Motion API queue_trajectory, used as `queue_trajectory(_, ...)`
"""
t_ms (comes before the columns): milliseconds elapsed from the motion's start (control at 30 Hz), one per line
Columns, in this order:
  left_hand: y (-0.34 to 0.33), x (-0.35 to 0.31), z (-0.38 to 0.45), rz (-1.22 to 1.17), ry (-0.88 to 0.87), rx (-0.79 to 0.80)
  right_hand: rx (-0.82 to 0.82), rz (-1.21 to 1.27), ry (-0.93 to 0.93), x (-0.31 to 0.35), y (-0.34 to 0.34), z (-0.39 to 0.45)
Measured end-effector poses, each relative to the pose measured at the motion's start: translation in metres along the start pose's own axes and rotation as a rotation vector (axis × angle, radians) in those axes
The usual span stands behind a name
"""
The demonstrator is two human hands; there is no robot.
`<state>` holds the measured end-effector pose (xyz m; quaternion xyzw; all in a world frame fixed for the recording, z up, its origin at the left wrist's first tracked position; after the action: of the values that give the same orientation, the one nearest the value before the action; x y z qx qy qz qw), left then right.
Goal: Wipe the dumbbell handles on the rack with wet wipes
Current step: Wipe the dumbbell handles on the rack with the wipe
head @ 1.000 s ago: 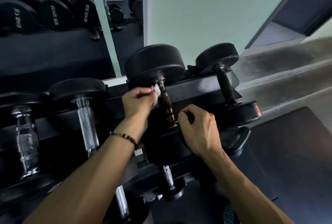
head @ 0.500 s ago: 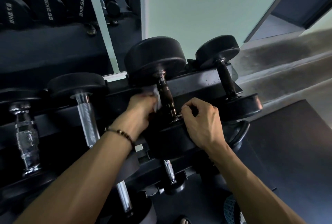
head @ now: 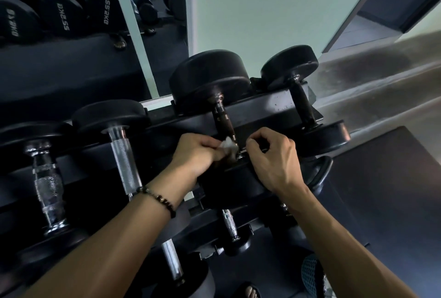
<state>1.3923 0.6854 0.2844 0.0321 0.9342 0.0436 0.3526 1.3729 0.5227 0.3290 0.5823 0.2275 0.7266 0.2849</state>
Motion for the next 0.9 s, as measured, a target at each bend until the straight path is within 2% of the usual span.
queue_trajectory(67,0.006,-0.011,0.007,-0.052,-0.037,-0.147,-0.009,-0.019,0.002,0.002,-0.001,-0.002)
queue_trajectory(133,0.005,-0.018,0.006,0.069,-0.117,-0.251,-0.034,-0.044,0.005,0.004,0.0,-0.005)
queue_trajectory(200,0.0,-0.012,0.0,0.276,-0.159,-0.221,-0.069,-0.06,0.001,0.005,0.002,-0.009)
queue_trajectory(300,0.0,-0.008,-0.002,0.362,-0.214,-0.209,-0.11,-0.053,0.013,0.006,0.001,-0.017)
queue_trajectory(400,0.003,-0.013,0.002,0.282,-0.289,-0.276,-0.125,-0.049,0.019,0.007,0.001,-0.018)
queue_trajectory(567,0.019,-0.005,0.002,-0.031,-0.342,-0.452,-0.137,-0.045,0.02,0.005,0.001,-0.018)
queue_trajectory(633,0.017,-0.006,0.005,-0.006,-0.35,-0.423,-0.137,-0.044,0.018,0.005,0.001,-0.018)
queue_trajectory(767,0.0,0.005,0.001,0.28,-0.321,-0.224,-0.134,-0.042,0.025,0.003,0.002,-0.016)
queue_trajectory(900,-0.003,0.014,0.01,0.16,-0.172,0.052,-0.123,-0.037,0.024,0.003,0.001,-0.017)
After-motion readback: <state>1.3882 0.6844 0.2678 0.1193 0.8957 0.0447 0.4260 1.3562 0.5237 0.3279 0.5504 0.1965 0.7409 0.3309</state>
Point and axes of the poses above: each hand's wrist, its own z-axis towards the middle knuckle, its own y-axis out of the back of the hand, x = y × z, the point moved 5 cm from there along z, towards the middle knuckle, and after that the axes turned 14 degrees about y, right-handed, at the moved point
